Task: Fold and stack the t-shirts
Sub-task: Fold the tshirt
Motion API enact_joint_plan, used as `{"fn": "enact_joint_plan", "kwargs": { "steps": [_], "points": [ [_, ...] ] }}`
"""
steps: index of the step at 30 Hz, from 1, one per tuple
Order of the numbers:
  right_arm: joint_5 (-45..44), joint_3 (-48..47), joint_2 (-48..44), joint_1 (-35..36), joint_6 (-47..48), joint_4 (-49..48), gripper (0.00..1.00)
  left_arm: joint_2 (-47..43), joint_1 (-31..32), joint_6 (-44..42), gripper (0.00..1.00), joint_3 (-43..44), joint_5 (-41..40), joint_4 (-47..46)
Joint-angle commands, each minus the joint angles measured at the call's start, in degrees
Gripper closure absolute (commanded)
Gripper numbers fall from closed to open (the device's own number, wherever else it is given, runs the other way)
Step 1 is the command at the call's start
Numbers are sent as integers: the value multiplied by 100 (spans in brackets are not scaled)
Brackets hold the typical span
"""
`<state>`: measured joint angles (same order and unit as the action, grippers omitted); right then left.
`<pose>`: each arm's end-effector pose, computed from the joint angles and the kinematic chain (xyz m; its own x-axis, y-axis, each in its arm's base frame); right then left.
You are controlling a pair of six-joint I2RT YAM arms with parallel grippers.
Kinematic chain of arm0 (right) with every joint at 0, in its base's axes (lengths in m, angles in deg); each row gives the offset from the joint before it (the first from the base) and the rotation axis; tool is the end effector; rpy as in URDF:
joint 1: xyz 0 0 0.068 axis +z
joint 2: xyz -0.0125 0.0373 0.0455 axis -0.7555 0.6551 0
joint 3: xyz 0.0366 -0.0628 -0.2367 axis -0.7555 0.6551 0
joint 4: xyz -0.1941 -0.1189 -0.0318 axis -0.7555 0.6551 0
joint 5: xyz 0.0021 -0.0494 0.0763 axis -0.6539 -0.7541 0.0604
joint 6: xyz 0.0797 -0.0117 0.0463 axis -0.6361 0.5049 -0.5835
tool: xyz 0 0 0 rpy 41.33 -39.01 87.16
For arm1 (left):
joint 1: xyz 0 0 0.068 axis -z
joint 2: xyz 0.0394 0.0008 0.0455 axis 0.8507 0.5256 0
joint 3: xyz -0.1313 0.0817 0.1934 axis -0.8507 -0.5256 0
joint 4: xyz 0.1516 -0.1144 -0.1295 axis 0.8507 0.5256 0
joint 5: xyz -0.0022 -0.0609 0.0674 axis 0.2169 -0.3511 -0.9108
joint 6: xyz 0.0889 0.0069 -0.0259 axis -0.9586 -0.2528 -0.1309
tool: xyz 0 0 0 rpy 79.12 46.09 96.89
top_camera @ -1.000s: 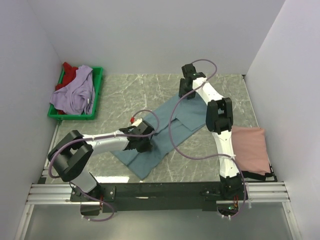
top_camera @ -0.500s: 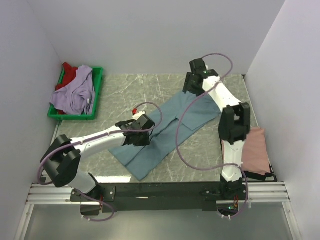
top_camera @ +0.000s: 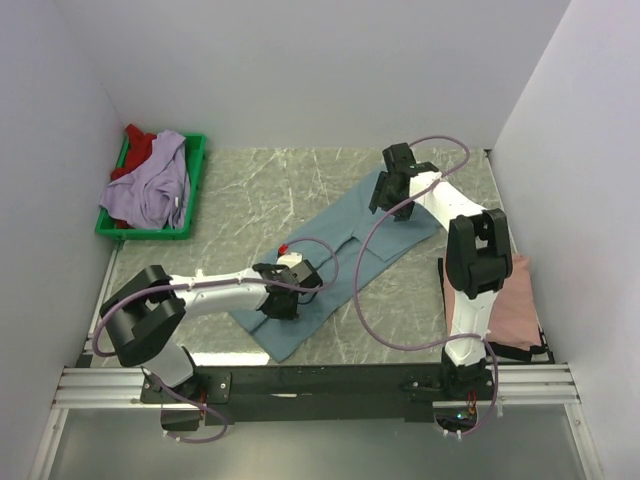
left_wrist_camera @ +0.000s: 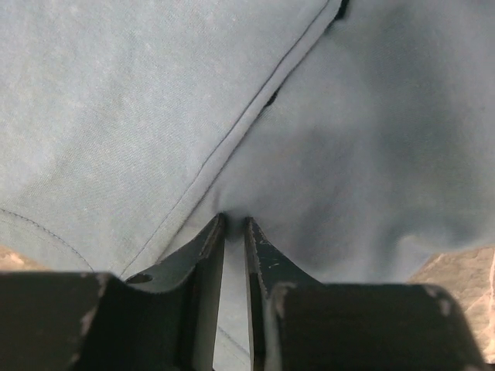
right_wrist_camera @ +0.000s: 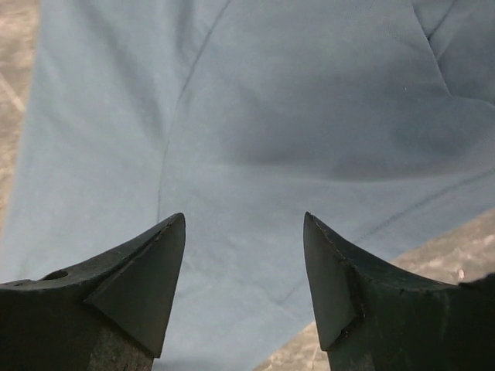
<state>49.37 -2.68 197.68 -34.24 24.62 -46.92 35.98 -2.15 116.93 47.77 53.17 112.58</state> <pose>0.3953 0.0972 0.1681 -0.8421 0.2995 -0.4485 0.2446 0.9533 0.1773 0.1653 -0.1990 0.1118 -0.9207 0.0617 -0.3854 0.0607 0.9980 0.0147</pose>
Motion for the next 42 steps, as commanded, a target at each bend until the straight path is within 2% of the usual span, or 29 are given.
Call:
{"fn": "enact_joint_plan", "kwargs": {
  "steps": [1,7,14,19,21,23,26,29,32,37,42],
  "points": [
    [3,-8,223,-129,-74,-217,31,210,213,245,78,-464,199,210],
    [-15,-288,741,-235,22,-148,31,183,590,342,79,-649,622,113],
    [-208,-886,1199,-253,224,151,33,306,942,298,79,-202,938,200],
    [-85,-2115,1954,-226,681,782,33,253,978,158,68,238,1115,156],
    [-138,-2772,2296,-191,865,994,34,201,960,96,60,589,1079,209],
    [-199,-3231,2534,-130,997,1310,33,139,812,78,58,896,1140,209],
    [-234,-4163,3035,-77,1296,1750,32,-150,355,61,57,1055,1455,-18],
    [-234,-4104,2975,-59,1375,1541,31,-475,-365,61,58,1082,1720,-238],
    [72,-4296,3062,2,1569,1478,34,-634,-1217,-71,56,1257,1904,-529],
    [460,-4841,3387,441,1938,1426,30,50,-2386,-501,56,2039,2352,-766],
    [469,-5034,3598,863,2360,1355,23,999,-3142,-826,56,3068,2670,-723]
  ]
}}
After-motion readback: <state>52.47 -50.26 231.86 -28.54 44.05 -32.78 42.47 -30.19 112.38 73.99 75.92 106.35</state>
